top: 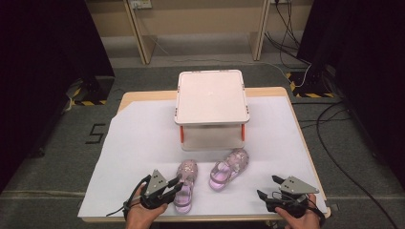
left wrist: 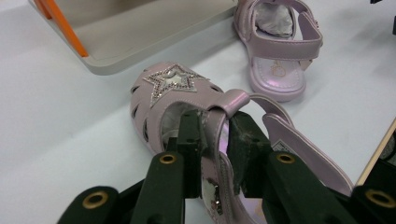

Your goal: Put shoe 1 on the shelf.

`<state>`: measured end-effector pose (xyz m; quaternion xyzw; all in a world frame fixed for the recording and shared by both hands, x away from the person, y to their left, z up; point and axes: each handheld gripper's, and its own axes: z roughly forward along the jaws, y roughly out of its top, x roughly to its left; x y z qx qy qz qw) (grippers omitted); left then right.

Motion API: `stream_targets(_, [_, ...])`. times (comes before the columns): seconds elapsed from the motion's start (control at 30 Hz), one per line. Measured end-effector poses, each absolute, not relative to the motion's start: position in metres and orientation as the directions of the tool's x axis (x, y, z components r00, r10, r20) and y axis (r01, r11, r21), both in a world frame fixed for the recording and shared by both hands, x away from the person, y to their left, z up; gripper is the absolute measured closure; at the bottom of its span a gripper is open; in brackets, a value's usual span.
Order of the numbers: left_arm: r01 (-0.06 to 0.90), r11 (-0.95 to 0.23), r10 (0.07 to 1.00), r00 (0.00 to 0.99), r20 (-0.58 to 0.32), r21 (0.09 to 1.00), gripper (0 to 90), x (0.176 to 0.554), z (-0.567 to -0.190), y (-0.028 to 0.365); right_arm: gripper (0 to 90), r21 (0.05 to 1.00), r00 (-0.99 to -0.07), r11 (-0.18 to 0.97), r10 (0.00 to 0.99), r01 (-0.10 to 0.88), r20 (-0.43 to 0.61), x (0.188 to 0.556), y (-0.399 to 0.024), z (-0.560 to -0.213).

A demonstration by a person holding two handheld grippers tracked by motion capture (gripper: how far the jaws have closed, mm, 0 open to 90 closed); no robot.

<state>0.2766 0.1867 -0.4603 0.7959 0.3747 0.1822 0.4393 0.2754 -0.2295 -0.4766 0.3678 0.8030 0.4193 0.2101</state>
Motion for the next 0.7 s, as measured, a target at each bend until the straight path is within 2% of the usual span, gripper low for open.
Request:
stream_targets(0.07, [0.437, -0.333, 0.759, 0.65, -0.038, 0.835, 70.2, 0.276, -0.46, 0.186, 24.6, 0.829, -0.638, 0.376, 0.769, 0.415, -0.03, 0.275, -0.23, -0.476])
stream_targets(0.2, [0.431, -0.33, 0.766, 0.643, -0.029, 0.84, 54.0, 0.276, -0.46, 0.184, 24.6, 0.828, -0.645, 0.383, 0.763, 0.41, -0.034, 0.276, -0.227, -0.476])
stream_targets(0.37, [0.42, -0.361, 0.76, 0.65, 0.002, 0.833, 46.5, 0.278, -0.459, 0.178, 24.6, 0.824, -0.651, 0.391, 0.759, 0.411, -0.035, 0.276, -0.226, -0.478])
stream_targets(0.53, [0.403, -0.405, 0.744, 0.668, 0.039, 0.821, 47.0, 0.279, -0.459, 0.171, 24.5, 0.824, -0.649, 0.391, 0.759, 0.409, -0.038, 0.275, -0.227, -0.477])
stream_targets(0.7, [0.4, -0.422, 0.735, 0.677, 0.049, 0.813, 54.8, 0.286, -0.462, 0.17, 24.6, 0.822, -0.653, 0.395, 0.757, 0.41, -0.038, 0.275, -0.226, -0.477])
